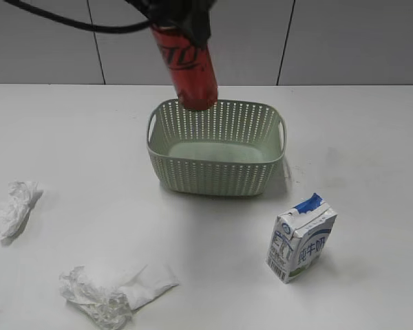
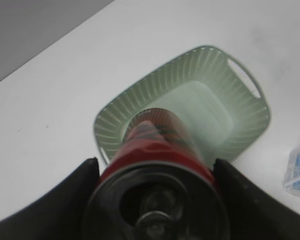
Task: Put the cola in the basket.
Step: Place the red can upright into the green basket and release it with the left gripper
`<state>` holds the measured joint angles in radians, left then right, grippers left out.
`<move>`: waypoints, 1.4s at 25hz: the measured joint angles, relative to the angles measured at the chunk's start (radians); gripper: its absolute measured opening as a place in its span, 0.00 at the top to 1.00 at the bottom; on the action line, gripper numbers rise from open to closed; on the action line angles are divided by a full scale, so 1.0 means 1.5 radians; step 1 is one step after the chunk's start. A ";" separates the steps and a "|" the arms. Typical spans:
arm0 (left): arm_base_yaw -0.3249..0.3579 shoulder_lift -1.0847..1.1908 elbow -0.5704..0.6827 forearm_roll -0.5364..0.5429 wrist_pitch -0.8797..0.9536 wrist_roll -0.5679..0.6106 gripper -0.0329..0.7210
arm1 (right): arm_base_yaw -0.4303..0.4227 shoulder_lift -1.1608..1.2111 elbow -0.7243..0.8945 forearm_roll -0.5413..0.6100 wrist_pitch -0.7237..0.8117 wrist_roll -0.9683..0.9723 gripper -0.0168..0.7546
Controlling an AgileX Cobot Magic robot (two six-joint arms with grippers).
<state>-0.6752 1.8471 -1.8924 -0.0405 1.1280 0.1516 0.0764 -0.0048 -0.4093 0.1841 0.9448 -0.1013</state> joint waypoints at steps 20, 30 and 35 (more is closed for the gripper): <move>-0.038 0.207 -0.008 0.018 -0.038 0.000 0.23 | 0.000 0.000 0.000 0.000 0.000 0.000 0.21; -0.029 0.207 -0.043 -0.003 -0.008 0.000 0.14 | 0.000 0.000 0.000 0.000 0.000 0.000 0.21; -0.007 0.165 -0.086 -0.005 0.017 -0.001 0.14 | 0.000 0.000 0.000 0.000 0.000 0.000 0.21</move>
<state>-0.6855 2.0941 -2.0211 -0.0483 1.1535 0.1496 0.0764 -0.0048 -0.4093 0.1841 0.9448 -0.1013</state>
